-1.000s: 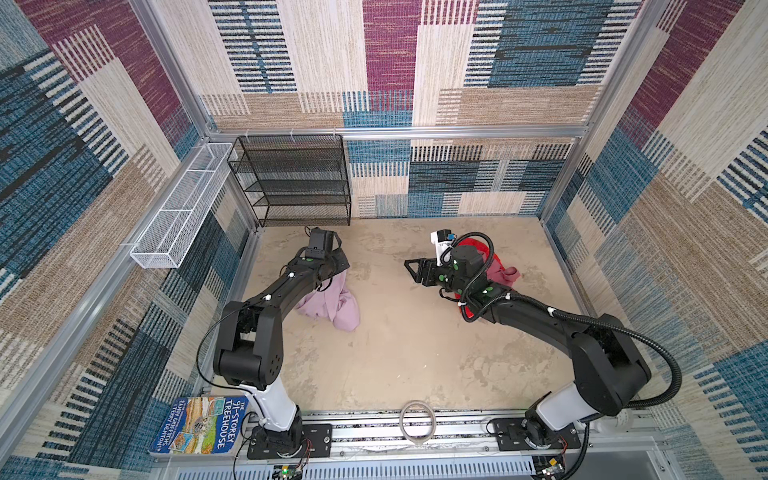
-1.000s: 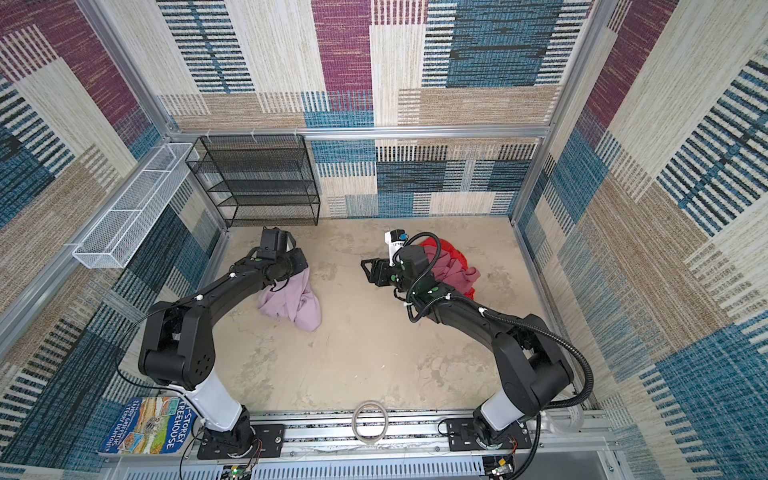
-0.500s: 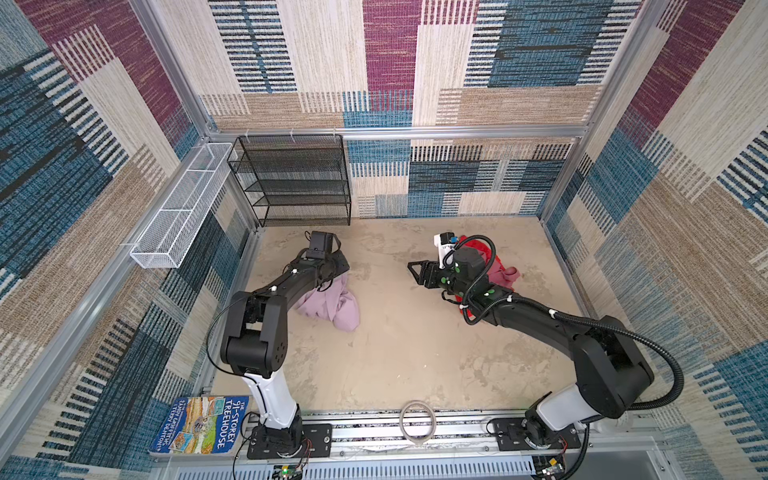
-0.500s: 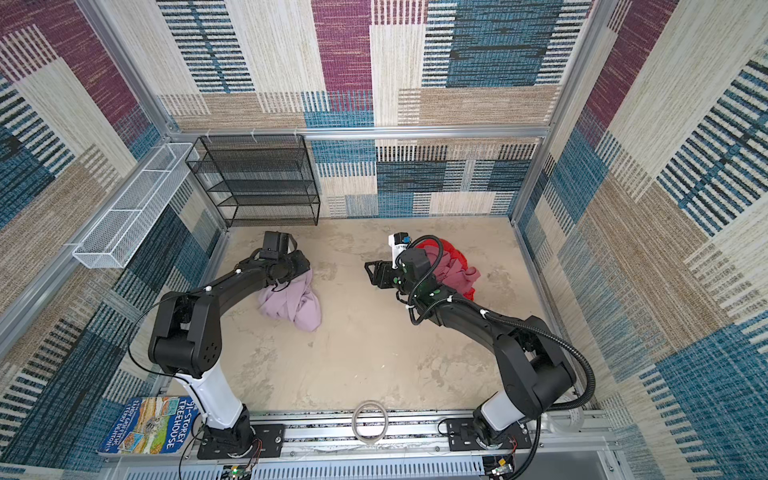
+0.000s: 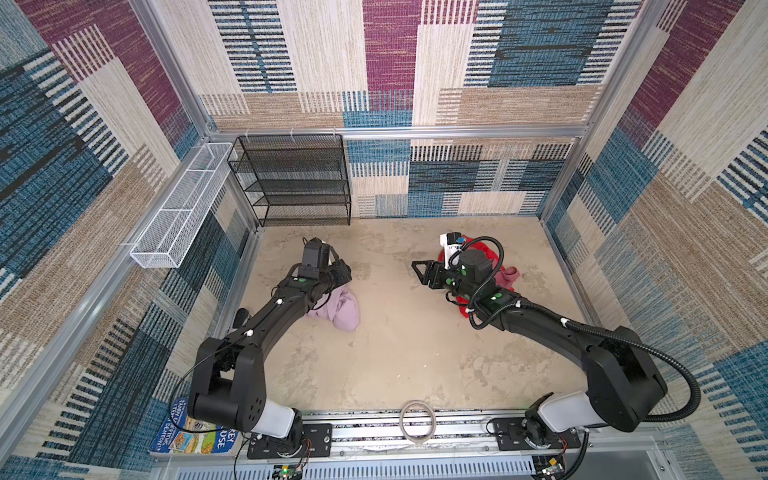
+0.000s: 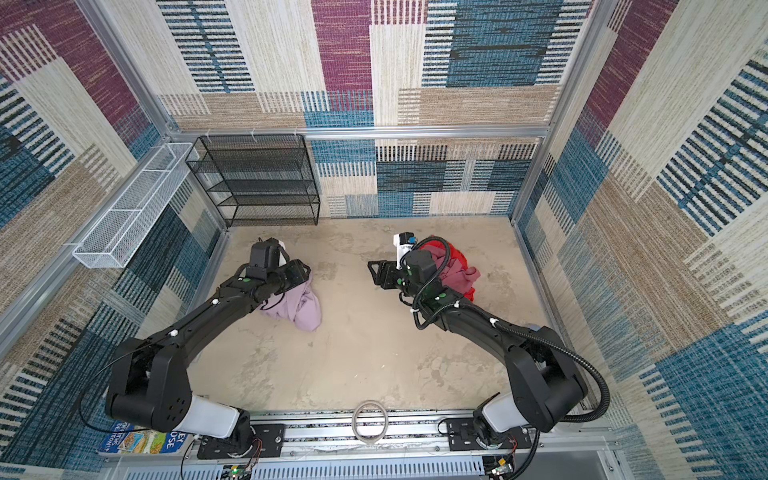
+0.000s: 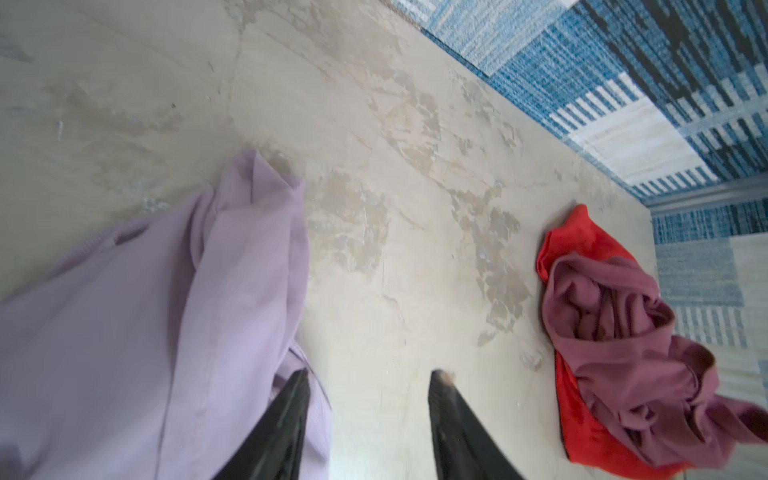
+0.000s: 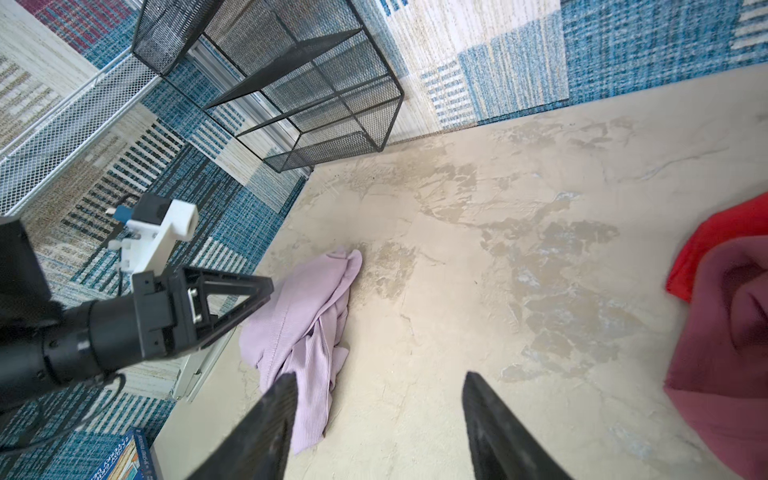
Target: Pick out a specific cloth from the pile
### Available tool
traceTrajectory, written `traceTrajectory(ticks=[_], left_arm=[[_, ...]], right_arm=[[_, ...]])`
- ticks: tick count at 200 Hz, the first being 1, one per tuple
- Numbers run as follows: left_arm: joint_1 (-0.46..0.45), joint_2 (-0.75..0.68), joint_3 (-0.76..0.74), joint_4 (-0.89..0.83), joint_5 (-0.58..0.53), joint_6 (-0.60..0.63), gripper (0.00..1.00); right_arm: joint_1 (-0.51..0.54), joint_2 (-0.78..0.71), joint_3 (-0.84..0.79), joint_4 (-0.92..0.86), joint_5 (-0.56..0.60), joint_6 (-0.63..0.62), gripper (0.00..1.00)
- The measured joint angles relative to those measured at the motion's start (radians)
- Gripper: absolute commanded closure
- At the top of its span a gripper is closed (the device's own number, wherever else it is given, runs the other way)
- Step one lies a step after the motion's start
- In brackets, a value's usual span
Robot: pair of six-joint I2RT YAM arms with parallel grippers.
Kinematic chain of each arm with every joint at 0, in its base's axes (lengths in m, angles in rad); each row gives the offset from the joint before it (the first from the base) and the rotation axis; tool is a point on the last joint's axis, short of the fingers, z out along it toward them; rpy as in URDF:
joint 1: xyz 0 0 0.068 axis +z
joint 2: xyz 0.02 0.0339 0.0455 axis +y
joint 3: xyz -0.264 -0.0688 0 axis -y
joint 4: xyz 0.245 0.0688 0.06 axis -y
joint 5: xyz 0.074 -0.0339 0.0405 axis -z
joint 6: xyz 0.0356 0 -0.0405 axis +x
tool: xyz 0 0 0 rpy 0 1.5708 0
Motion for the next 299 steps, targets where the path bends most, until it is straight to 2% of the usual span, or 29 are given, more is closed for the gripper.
traceTrajectory(ticks=[45, 53, 62, 151, 160, 173, 204, 249, 299], left_arm=[[-0.119, -0.053, -0.056, -0.062, -0.058, 0.028, 0.45], [-0.132, -0.053, -0.063, -0.074, -0.076, 0.034, 0.38], [-0.143, -0.051, -0.068, -0.092, -0.092, 0.045, 0.36], [-0.172, 0.073, -0.057, -0.137, -0.185, 0.074, 0.41], [-0.172, 0.079, -0.056, -0.137, -0.187, 0.074, 0.45], [-0.172, 0.085, -0.054, -0.137, -0.187, 0.074, 0.55], [-0.174, 0.09, -0.055, -0.137, -0.194, 0.076, 1.0], [-0.174, 0.067, -0.055, -0.151, -0.214, 0.095, 1.0], [-0.167, -0.087, -0.053, -0.18, -0.267, 0.101, 1.0]], right_arm=[[-0.002, -0.002, 0.024, -0.024, 0.008, -0.005, 0.34], [-0.002, -0.005, 0.024, -0.029, 0.008, -0.005, 0.34], [-0.002, -0.009, 0.024, -0.037, 0.008, -0.005, 0.34], [-0.002, -0.071, -0.034, -0.04, 0.009, 0.0, 0.34], [-0.002, -0.068, -0.031, -0.039, 0.008, 0.0, 0.34], [-0.002, -0.066, -0.029, -0.04, 0.008, 0.0, 0.34], [-0.002, -0.068, -0.028, -0.04, 0.008, 0.004, 0.34], [-0.002, -0.071, -0.03, -0.035, 0.008, 0.008, 0.34], [-0.001, -0.056, -0.017, -0.036, 0.008, 0.008, 0.34]])
